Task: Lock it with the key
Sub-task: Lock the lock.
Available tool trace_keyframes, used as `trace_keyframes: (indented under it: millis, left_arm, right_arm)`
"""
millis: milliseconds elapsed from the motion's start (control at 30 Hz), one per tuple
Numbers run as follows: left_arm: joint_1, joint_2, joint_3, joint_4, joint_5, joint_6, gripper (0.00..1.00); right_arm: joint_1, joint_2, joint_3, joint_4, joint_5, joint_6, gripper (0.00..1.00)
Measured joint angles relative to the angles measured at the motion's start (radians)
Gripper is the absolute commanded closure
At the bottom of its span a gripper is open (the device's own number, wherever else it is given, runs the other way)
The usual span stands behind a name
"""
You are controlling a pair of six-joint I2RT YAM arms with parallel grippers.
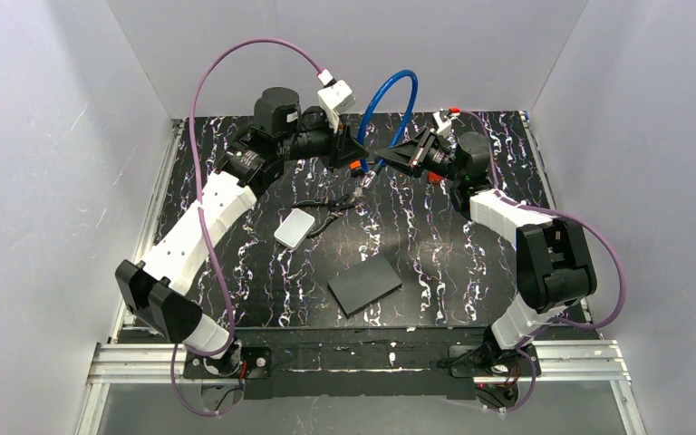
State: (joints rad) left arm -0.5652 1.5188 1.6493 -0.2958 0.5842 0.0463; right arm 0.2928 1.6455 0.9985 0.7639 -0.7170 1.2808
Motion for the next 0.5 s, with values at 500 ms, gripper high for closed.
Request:
trace_keyframes:
  millis: [500]
  left_arm:
    - [-0.018, 0.009, 0.0, -0.003, -0.036, 0.04, 1.0]
  right_arm:
    - [0.0, -0.007, -0.015, 0.002, 0.0, 0.023, 0.99]
